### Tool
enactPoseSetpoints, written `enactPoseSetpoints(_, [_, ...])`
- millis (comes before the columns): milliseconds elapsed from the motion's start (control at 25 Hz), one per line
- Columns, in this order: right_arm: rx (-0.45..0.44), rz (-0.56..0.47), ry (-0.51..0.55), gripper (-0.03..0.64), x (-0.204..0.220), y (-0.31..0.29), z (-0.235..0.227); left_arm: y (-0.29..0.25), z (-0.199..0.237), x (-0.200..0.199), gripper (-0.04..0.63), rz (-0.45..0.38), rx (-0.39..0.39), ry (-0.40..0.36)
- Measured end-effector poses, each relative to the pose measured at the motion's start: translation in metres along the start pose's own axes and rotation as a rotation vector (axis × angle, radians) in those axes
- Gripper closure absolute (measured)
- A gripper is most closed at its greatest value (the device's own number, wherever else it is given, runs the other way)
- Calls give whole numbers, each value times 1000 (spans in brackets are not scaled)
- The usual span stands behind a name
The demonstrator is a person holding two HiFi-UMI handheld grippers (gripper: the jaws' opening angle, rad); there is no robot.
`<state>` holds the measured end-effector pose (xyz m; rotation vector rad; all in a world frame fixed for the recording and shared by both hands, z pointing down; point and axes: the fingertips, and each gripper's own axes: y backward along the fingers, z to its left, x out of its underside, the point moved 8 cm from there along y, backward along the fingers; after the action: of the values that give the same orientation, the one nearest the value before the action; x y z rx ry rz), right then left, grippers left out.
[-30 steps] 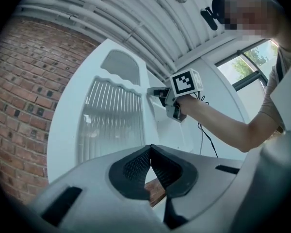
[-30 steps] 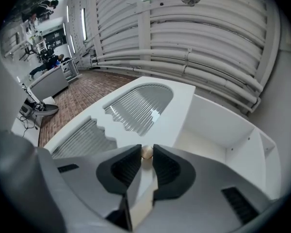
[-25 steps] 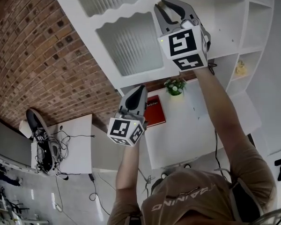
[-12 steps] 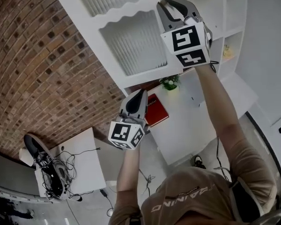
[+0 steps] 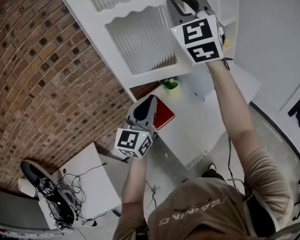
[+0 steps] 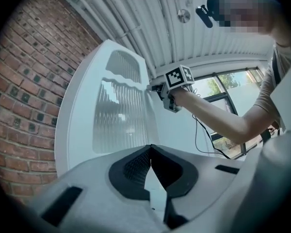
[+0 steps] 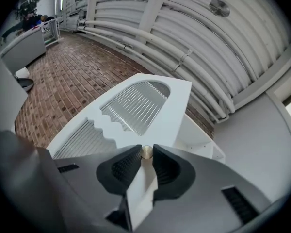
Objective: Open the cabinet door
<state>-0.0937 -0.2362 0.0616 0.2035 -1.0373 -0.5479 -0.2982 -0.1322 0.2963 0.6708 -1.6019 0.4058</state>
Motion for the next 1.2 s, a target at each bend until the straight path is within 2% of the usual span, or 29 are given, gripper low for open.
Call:
enactPoseSetpoints(280, [21,16,48,543,-15,24,3,9,-21,-11,586,-38,-18,7])
enactPoseSetpoints(600, [11,2,44,543,-20,33,5,29,-41,0,586,-17,-98,38])
enactPoseSetpoints(800, [37,12,19,541,-20,37,6,42,-42,7,586,3,-110,23])
enactPoseSetpoints(1000, [103,29,22,541,-34,53,18,68,-34,4,586,-14,-75,0])
enactPoseSetpoints(1200, [184,53,53,541,-53,71,36,85,-11,-6,586,-41,30,-27])
